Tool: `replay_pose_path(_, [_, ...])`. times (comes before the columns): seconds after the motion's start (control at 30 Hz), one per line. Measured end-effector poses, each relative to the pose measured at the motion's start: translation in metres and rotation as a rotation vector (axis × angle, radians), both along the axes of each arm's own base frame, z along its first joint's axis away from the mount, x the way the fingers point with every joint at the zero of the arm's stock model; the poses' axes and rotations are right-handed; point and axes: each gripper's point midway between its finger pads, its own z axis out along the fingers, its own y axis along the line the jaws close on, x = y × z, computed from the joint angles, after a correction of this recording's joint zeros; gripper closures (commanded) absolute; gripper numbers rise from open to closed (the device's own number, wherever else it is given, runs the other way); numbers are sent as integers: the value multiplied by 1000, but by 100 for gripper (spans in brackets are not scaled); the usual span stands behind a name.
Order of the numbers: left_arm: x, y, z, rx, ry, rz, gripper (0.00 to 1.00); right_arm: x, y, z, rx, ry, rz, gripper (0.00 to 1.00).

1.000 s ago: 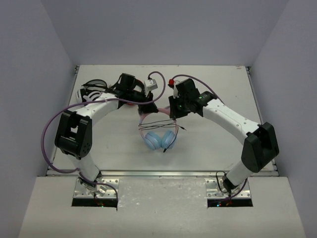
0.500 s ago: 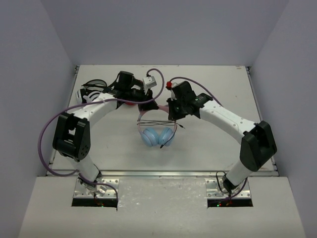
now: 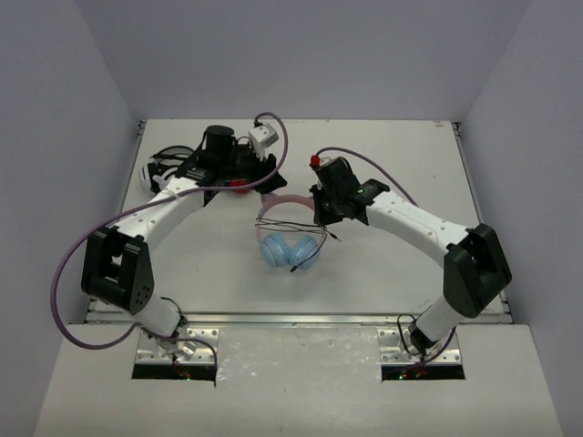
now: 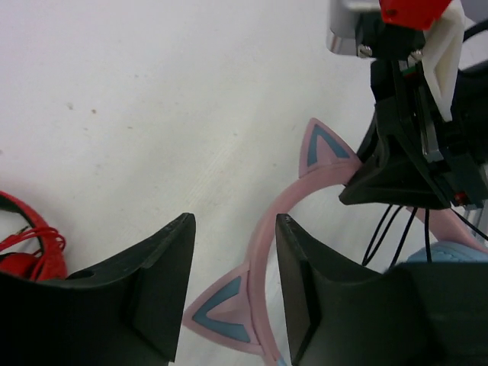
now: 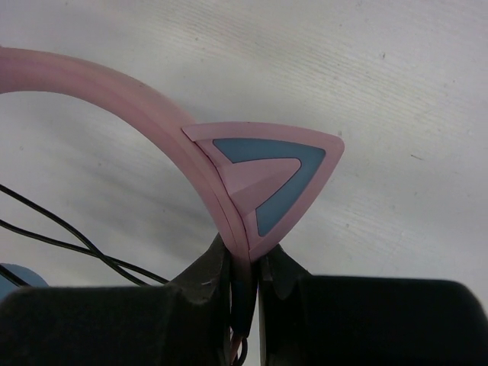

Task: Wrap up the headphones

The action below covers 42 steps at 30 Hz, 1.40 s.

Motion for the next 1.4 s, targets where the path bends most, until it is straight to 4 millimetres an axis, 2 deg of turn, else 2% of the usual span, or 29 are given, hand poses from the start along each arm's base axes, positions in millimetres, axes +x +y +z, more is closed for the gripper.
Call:
replay_pose_path(0.1, [9, 8, 14, 2, -41, 81, 51, -3, -4, -1, -5, -2, -10, 99])
replay_pose_path(0.2, [24, 24, 25, 16, -61, 230, 42, 0, -3, 2, 1, -17, -18, 99])
replay_pose_path(0.23, [30, 33, 28, 26, -67, 304, 30, 0, -2, 2, 0, -19, -20, 99])
replay_pose_path(0.27, [36, 47, 32, 41, -72, 406, 0, 0, -2, 2, -1, -21, -23, 99])
replay_pose_path(0.37, [46, 102, 54, 69, -63, 774, 0, 0, 1, -1, -7, -19, -36, 99])
replay_pose_path(0.47, [40, 156, 99, 33, -65, 1117, 0, 2, 12, -10, -23, -3, -53, 99])
replay_pose_path(0.53, [25, 181, 129, -29, -80, 1271, 0, 9, 28, -18, -33, 7, -64, 99])
replay_pose_path(0.63, [-20, 218, 156, -127, -121, 1441, 0, 20, 59, -32, -46, 16, -91, 99])
replay_pose_path(0.7, [-59, 241, 153, -161, -148, 1522, 0, 26, 84, -44, -44, 21, -109, 99])
replay_pose_path(0.8, [-105, 267, 132, -170, -170, 1606, 0, 31, 118, -60, -53, 35, -121, 99])
replay_pose_path(0.9, [-130, 280, 123, -205, -196, 1650, 0, 40, 157, -70, -52, 29, -123, 99])
replay_pose_path(1.0, [-132, 280, 102, -173, -175, 1649, 0, 50, 194, -78, -25, 8, -127, 99])
replay_pose_path(1.13, [-131, 277, 69, -80, -117, 1630, 0, 49, 222, -84, -7, -5, -133, 99])
replay_pose_path(1.27, [-130, 272, 55, -44, -83, 1606, 0, 44, 238, -88, 17, -13, -131, 99])
replay_pose_path(1.4, [-134, 271, 55, -60, -82, 1594, 0, 54, 260, -91, 73, -45, -144, 99])
